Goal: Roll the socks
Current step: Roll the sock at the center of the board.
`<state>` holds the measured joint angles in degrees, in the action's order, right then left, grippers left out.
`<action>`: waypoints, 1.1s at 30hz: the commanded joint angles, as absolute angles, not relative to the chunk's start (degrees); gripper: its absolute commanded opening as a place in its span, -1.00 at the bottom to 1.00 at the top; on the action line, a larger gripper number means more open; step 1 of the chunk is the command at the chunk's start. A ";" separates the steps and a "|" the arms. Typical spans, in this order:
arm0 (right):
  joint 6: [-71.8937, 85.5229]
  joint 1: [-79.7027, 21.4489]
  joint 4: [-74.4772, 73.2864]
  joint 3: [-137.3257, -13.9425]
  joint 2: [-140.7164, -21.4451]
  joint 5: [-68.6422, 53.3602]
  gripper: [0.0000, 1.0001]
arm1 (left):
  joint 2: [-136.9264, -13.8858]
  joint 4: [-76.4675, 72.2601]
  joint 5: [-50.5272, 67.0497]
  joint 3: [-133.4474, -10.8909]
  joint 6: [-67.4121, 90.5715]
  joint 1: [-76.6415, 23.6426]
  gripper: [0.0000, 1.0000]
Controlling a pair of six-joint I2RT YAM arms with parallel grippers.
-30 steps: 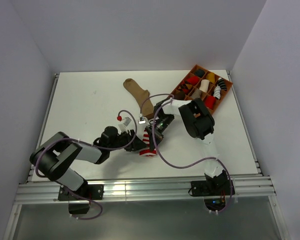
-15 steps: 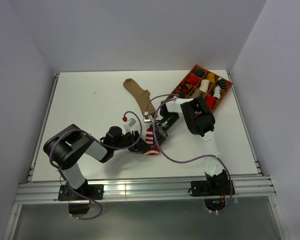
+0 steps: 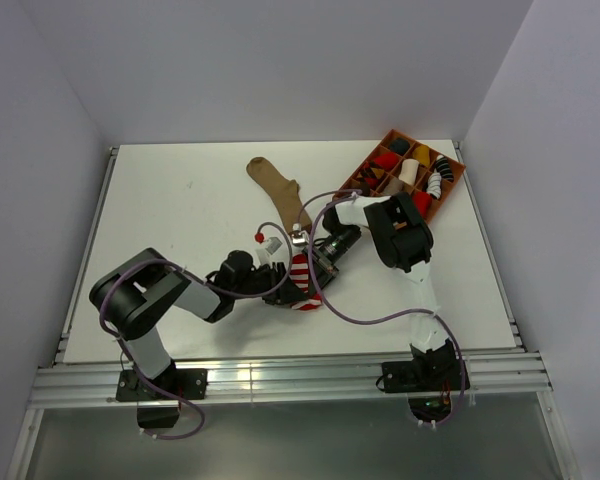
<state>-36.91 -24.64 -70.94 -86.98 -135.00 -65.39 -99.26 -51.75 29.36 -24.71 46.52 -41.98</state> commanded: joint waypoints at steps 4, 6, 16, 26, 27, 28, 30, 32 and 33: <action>-32.18 -24.26 -63.99 -86.31 -132.10 -64.16 -0.82 | -99.32 -44.24 29.45 -28.73 43.60 -43.59 -0.22; -31.64 -24.34 -63.37 -85.78 -131.49 -63.90 -0.82 | -99.75 -41.58 28.48 -30.14 42.98 -43.68 -0.32; -26.65 -24.35 -57.14 -83.59 -128.41 -59.95 -0.67 | -103.00 -28.75 26.20 -35.50 45.87 -43.77 -0.99; -21.18 -24.17 -48.08 -80.69 -122.17 -52.13 -0.18 | -106.52 -11.87 24.35 -41.66 56.85 -43.68 -0.99; -20.92 -24.00 -47.03 -80.42 -121.65 -52.21 -0.13 | -106.61 -11.69 24.87 -41.66 57.39 -43.68 -0.99; -21.01 -23.82 -46.85 -80.16 -121.12 -52.38 -0.10 | -106.70 -10.47 24.79 -42.01 57.74 -43.59 -0.99; -20.57 -22.86 -45.62 -79.72 -119.54 -52.47 -0.04 | -107.05 -9.76 25.31 -42.36 58.80 -43.59 -0.99; -20.22 -22.15 -44.65 -78.93 -118.48 -52.03 -0.04 | -107.40 -8.62 25.75 -42.45 59.32 -43.24 -0.99; -20.39 -21.71 -43.78 -78.58 -117.08 -51.77 -0.05 | -107.66 -8.53 26.97 -42.36 59.50 -42.98 -0.99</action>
<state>-20.73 -23.40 -49.93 -79.53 -121.58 -53.89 -104.38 -18.72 27.51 -43.42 58.85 -42.52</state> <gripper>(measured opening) 0.478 0.044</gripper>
